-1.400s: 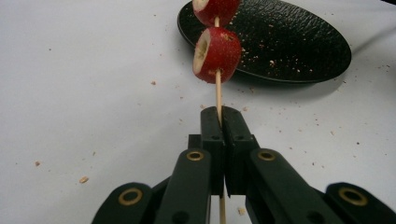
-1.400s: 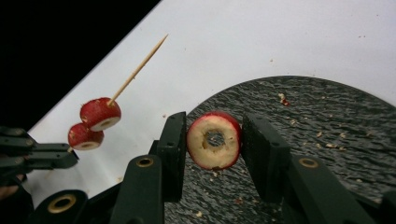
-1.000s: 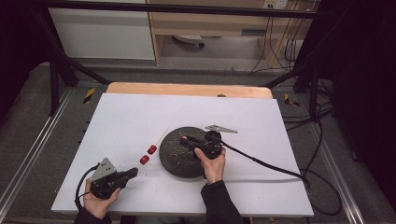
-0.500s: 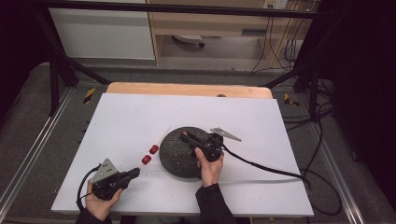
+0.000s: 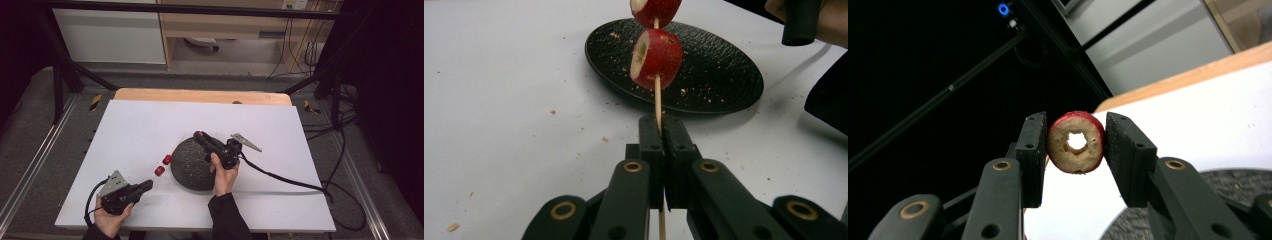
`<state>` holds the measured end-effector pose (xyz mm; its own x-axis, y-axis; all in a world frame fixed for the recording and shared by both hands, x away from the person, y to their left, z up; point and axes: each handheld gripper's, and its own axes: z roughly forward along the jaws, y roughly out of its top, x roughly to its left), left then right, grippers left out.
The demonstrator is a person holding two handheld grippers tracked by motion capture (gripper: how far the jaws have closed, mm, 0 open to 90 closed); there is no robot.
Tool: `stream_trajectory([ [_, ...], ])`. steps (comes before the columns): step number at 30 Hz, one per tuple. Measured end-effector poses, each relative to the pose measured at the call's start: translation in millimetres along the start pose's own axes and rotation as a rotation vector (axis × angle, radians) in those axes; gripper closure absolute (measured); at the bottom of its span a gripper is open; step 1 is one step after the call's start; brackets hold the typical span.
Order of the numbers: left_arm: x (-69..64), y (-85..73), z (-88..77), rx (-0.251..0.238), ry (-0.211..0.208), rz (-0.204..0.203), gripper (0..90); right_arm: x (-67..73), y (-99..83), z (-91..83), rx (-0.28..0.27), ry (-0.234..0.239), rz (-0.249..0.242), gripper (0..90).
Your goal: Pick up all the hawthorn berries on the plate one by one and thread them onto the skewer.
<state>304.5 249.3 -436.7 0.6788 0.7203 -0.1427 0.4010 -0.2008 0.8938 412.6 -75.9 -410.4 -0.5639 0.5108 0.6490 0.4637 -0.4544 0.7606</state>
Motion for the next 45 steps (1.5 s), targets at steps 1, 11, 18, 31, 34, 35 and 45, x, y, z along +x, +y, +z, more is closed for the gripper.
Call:
stream_trajectory([
  [1, -0.5, 0.5, 0.2, -0.002, -0.005, 0.000, 88.1, 0.0, 1.2, 0.1, -0.008, 0.006, 0.005, 62.3],
  [11, -10.8, 11.6, 4.5, -0.076, -0.012, -0.003, 88.1, 3.4, 18.5, -3.3, -0.078, 0.045, 0.019, 62.2],
  [18, -18.2, 19.1, 10.5, -0.094, -0.015, 0.009, 88.1, 7.1, 32.4, -7.3, -0.107, 0.068, 0.040, 62.2],
  [31, -38.5, 28.8, 25.0, -0.116, -0.045, 0.028, 88.1, 9.6, 47.0, -12.1, -0.153, 0.105, 0.076, 62.2],
  [34, -40.9, 30.2, 26.3, -0.124, -0.046, 0.029, 88.1, 10.0, 47.7, -12.8, -0.166, 0.116, 0.085, 62.2],
  [35, -41.5, 30.5, 26.6, -0.127, -0.046, 0.030, 88.1, 10.0, 47.8, -12.8, -0.168, 0.118, 0.085, 62.2],
  [45, -43.7, 30.9, 28.8, -0.138, -0.047, 0.021, 88.2, 10.4, 46.7, -13.2, -0.173, 0.126, 0.093, 62.2],
])
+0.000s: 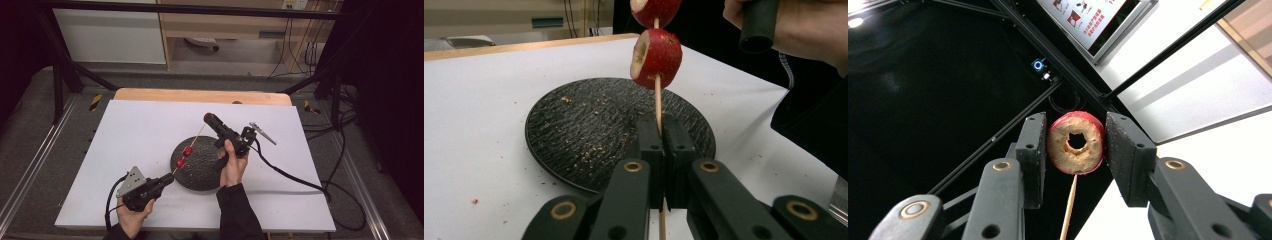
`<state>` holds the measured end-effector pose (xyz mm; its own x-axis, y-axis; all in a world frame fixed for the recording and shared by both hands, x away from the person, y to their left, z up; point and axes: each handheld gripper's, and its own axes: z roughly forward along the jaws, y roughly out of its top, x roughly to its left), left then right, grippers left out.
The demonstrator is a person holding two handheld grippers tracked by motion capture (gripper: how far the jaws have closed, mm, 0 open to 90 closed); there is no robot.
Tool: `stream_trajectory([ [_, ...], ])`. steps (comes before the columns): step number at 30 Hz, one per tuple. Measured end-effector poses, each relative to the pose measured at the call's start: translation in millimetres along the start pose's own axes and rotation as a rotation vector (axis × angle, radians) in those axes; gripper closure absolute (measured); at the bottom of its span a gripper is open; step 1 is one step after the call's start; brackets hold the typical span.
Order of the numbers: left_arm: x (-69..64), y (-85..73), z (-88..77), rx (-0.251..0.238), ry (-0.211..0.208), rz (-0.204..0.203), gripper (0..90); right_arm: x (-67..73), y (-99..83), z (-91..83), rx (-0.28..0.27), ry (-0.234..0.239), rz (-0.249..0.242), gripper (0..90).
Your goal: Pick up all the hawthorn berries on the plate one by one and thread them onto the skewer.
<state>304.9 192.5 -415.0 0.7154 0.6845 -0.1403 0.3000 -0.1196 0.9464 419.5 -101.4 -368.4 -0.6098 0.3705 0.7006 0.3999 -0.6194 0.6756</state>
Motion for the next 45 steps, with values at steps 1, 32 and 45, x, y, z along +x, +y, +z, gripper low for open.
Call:
stream_trajectory([
  [1, 0.0, 0.0, 0.3, 0.000, 0.000, 0.000, 88.1, 0.1, 0.0, -0.1, 0.002, 0.002, -0.001, 62.2],
  [32, -8.8, 4.1, 11.9, -0.033, 0.005, -0.031, 88.1, -0.8, -7.9, -0.8, 0.024, 0.024, 0.012, 62.4],
  [45, -10.0, 3.4, 11.9, -0.064, 0.013, -0.051, 88.2, -0.3, -6.0, -0.7, 0.003, 0.026, -0.004, 62.6],
])
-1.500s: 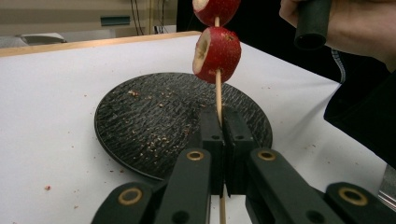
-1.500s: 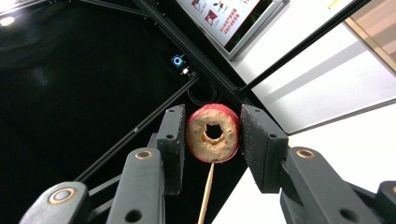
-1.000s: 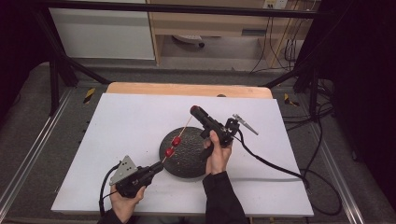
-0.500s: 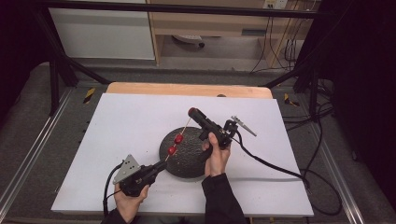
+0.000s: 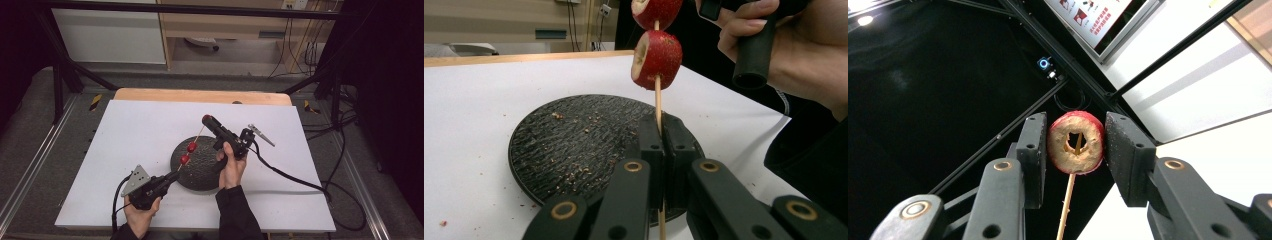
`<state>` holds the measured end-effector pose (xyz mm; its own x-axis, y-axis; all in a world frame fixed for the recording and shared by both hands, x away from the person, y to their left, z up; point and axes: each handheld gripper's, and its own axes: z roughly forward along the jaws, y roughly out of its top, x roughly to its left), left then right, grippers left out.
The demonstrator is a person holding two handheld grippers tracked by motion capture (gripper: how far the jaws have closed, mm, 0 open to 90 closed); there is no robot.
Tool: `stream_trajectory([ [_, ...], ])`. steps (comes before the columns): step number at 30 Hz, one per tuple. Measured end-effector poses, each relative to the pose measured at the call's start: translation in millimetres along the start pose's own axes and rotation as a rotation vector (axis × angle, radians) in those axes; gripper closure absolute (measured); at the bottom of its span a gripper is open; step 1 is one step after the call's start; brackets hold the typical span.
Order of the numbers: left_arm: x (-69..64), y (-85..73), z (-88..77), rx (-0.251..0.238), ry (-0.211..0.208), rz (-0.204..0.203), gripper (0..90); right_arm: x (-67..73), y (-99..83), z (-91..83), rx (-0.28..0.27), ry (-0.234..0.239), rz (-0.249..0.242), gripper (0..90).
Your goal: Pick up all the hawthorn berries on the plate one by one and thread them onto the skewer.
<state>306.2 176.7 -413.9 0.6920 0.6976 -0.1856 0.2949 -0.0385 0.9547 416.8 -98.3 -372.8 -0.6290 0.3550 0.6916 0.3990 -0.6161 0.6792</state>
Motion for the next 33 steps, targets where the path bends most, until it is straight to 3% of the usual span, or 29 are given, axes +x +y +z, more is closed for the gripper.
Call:
stream_trajectory([
  [7, -4.0, -2.0, 4.2, 0.001, 0.012, -0.007, 88.2, -0.9, -3.1, 0.4, -0.003, -0.010, -0.001, 62.7],
  [12, 0.1, -1.3, 1.1, -0.001, 0.026, -0.007, 88.2, -2.1, 0.2, 0.1, 0.070, -0.052, -0.004, 62.5],
  [20, -0.6, -0.5, 6.3, 0.006, 0.022, -0.007, 88.3, -5.2, -6.5, 1.3, 0.098, -0.036, 0.047, 62.7],
  [33, 3.9, 3.0, 15.9, 0.040, 0.018, -0.022, 88.3, -5.3, -22.1, -2.0, 0.144, -0.034, 0.007, 62.7],
])
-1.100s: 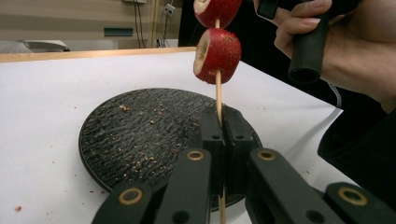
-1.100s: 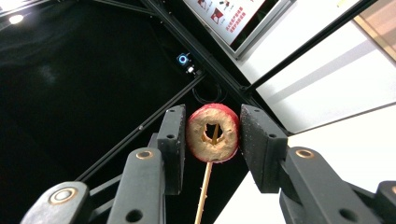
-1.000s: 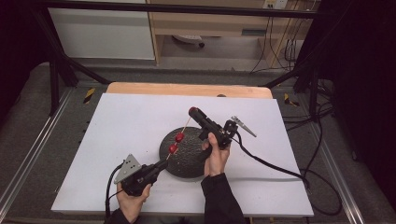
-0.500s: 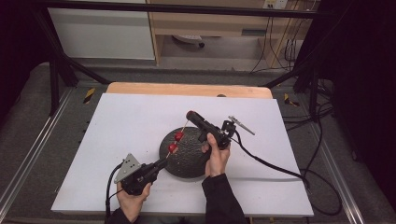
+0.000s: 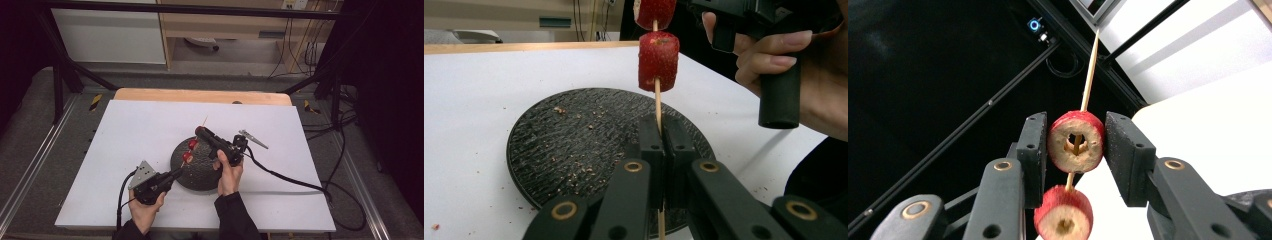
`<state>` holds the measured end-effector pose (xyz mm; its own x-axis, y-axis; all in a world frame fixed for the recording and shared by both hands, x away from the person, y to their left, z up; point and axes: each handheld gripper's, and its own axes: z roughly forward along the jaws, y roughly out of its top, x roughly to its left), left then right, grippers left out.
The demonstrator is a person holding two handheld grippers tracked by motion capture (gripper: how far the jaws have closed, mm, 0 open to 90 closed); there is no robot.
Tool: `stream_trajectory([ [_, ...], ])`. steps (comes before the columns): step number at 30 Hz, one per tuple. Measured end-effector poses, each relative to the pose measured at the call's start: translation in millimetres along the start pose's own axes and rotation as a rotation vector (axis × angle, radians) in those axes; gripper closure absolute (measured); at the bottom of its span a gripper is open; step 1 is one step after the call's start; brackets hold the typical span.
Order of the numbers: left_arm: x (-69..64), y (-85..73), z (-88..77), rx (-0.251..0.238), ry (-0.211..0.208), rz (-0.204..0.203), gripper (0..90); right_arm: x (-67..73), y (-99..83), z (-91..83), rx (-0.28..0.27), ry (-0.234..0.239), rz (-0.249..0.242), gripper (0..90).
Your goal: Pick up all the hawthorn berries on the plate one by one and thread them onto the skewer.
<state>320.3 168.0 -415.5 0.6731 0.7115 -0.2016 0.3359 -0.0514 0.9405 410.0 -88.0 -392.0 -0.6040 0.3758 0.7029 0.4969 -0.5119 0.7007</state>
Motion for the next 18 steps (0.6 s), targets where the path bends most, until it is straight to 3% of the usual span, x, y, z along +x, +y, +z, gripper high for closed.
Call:
stream_trajectory([
  [9, 2.7, -1.9, 0.0, 0.012, -0.010, 0.000, 88.4, 1.0, -3.1, -1.5, 0.040, -0.014, -0.041, 62.0],
  [14, 6.0, -1.0, -3.8, 0.009, -0.008, -0.005, 88.4, 3.4, 7.2, -9.4, 0.070, -0.048, -0.127, 53.3],
  [18, 8.9, -2.7, -4.3, 0.026, -0.002, 0.004, 88.4, 0.3, 17.1, -23.1, 0.126, -0.097, -0.201, 40.6],
])
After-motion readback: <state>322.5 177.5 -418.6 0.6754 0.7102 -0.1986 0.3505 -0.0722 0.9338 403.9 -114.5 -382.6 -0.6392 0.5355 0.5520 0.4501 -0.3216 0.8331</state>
